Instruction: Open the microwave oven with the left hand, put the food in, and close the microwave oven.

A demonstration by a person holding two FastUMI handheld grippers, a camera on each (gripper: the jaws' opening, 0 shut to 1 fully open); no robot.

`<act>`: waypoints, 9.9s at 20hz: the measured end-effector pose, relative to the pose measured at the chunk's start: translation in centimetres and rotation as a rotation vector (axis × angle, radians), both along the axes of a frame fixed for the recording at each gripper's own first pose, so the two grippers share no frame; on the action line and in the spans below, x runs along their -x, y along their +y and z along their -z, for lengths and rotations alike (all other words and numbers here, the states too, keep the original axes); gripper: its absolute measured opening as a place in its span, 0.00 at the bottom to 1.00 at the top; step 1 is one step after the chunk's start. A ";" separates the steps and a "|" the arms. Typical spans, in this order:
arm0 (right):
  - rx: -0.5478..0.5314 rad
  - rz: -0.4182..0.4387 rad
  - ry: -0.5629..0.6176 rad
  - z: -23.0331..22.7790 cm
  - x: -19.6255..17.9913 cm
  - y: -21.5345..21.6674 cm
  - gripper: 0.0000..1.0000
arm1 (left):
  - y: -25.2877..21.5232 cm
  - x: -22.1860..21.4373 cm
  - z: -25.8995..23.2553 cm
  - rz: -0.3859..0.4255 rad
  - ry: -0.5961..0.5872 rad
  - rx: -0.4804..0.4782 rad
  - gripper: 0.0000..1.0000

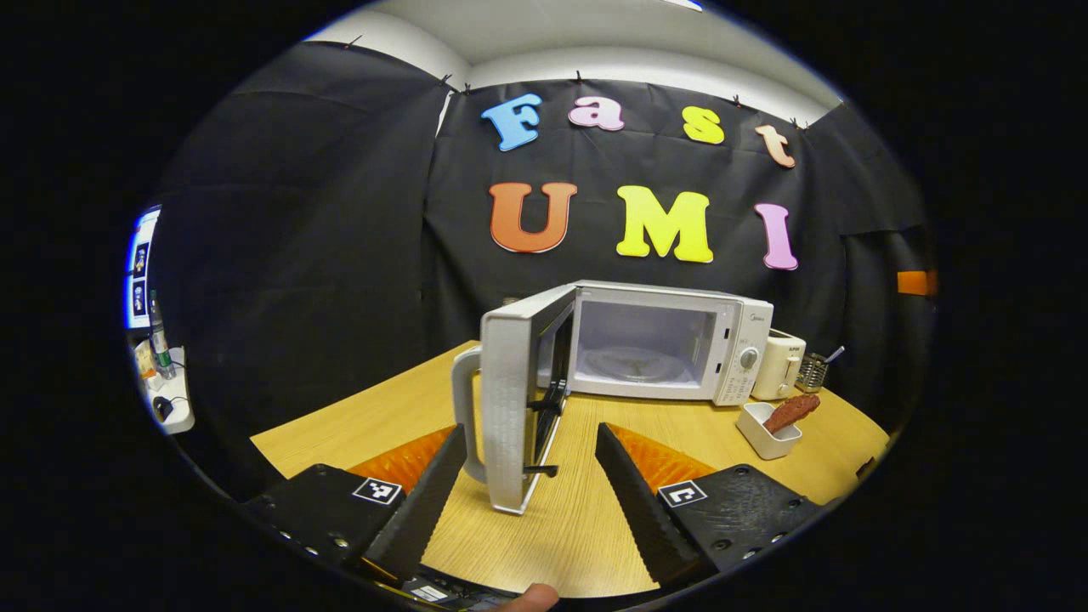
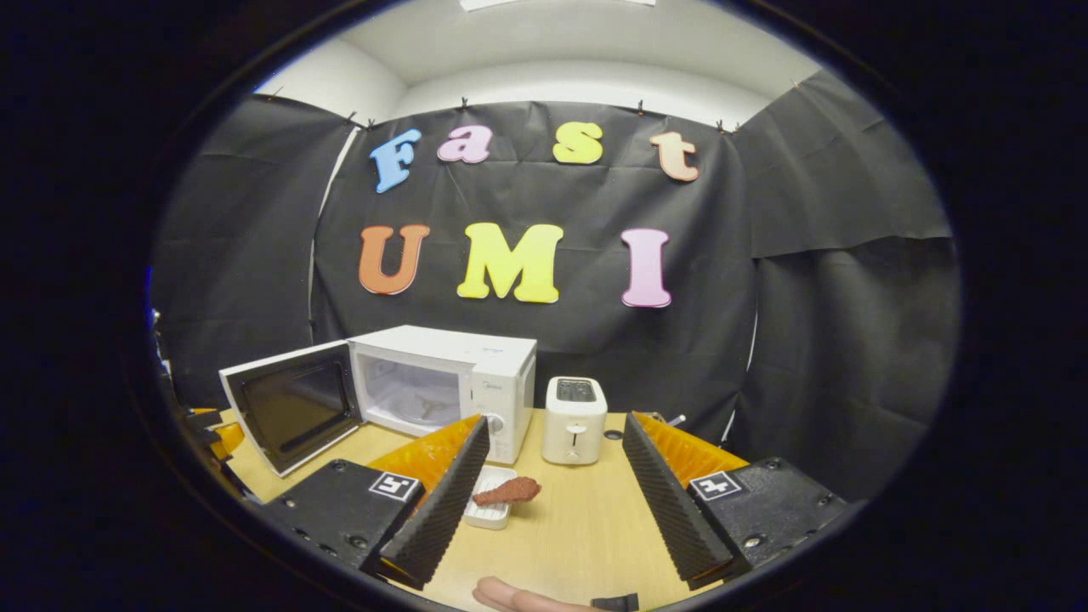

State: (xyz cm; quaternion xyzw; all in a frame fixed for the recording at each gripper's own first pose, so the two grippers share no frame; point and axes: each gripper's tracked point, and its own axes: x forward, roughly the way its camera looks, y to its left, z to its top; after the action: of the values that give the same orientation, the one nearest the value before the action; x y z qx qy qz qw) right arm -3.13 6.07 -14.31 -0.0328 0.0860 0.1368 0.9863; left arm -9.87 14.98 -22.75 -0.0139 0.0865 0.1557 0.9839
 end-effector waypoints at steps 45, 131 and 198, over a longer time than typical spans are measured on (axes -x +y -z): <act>-0.500 -0.259 1.015 23.2 -11.6 6.9 0.12 | -8.9 -10.0 -16.1 0.167 -0.155 -0.097 0.93; -0.615 0.008 0.204 13.9 -19.0 34.3 0.99 | 8.5 -0.9 -6.6 0.038 -0.047 -0.073 0.94; -0.216 -0.051 -0.128 -0.6 -7.1 5.3 0.99 | -16.4 -21.2 4.1 0.606 0.045 -0.036 0.00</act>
State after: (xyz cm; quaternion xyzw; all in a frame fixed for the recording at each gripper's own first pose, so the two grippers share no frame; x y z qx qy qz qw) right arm 4.01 11.37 -13.69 0.0627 0.0069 0.1677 0.9838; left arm 11.34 -1.41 -26.81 0.0333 0.1059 -0.1434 0.9834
